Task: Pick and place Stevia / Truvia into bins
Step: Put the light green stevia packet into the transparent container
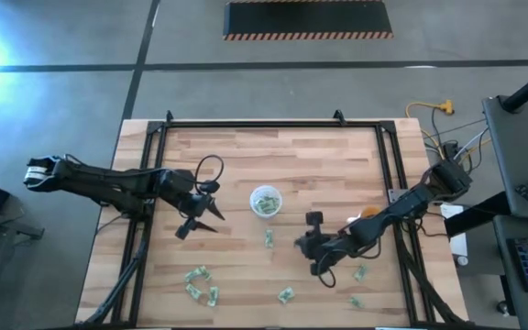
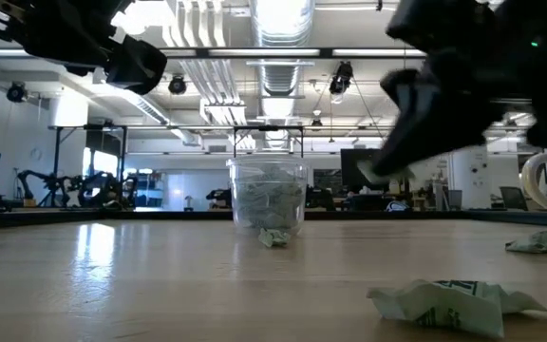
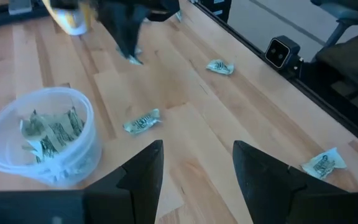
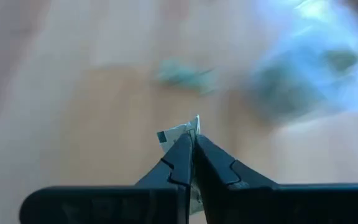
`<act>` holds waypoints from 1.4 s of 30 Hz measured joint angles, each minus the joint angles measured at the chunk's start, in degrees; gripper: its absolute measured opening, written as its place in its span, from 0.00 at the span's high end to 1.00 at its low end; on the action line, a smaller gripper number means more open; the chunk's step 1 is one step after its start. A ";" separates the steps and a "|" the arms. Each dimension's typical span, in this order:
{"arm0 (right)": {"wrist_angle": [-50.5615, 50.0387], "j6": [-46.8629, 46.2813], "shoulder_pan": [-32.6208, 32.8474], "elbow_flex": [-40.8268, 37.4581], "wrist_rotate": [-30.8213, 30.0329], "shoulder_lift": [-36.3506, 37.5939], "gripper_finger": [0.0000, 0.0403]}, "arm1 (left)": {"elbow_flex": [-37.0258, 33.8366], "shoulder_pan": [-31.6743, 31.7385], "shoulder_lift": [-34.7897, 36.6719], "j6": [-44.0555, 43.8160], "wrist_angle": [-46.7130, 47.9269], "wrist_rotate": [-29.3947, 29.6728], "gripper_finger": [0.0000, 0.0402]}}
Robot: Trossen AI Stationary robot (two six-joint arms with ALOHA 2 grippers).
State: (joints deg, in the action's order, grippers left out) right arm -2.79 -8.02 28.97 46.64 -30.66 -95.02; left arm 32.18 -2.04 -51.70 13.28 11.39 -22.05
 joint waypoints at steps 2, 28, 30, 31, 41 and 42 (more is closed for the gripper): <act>0.00 3.87 -0.59 1.52 -6.23 0.01 0.98 | -0.13 -0.02 0.00 -1.68 0.24 0.11 0.56; 10.84 19.20 -25.70 7.16 18.26 -0.11 0.98 | -8.24 -3.68 -0.02 -22.03 -0.11 9.10 0.56; 10.84 19.39 -25.92 7.12 19.80 -0.11 0.98 | -8.24 -3.80 -0.02 -22.09 -0.45 9.10 0.56; 10.85 19.59 -25.92 7.04 20.71 -0.11 0.98 | -8.24 -3.80 -0.02 -22.10 -0.78 9.11 0.56; 10.73 18.68 -25.88 6.70 23.61 -0.13 0.92 | -8.13 -3.80 -0.02 -21.94 -0.99 9.53 0.56; 10.73 18.38 -25.88 6.70 23.66 -0.13 0.89 | -8.13 -3.80 -0.02 -21.93 -1.02 9.53 0.56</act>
State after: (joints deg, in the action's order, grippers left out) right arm 7.94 10.36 3.09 53.33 -7.01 -95.15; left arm 24.05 -5.85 -51.72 -8.66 10.37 -12.51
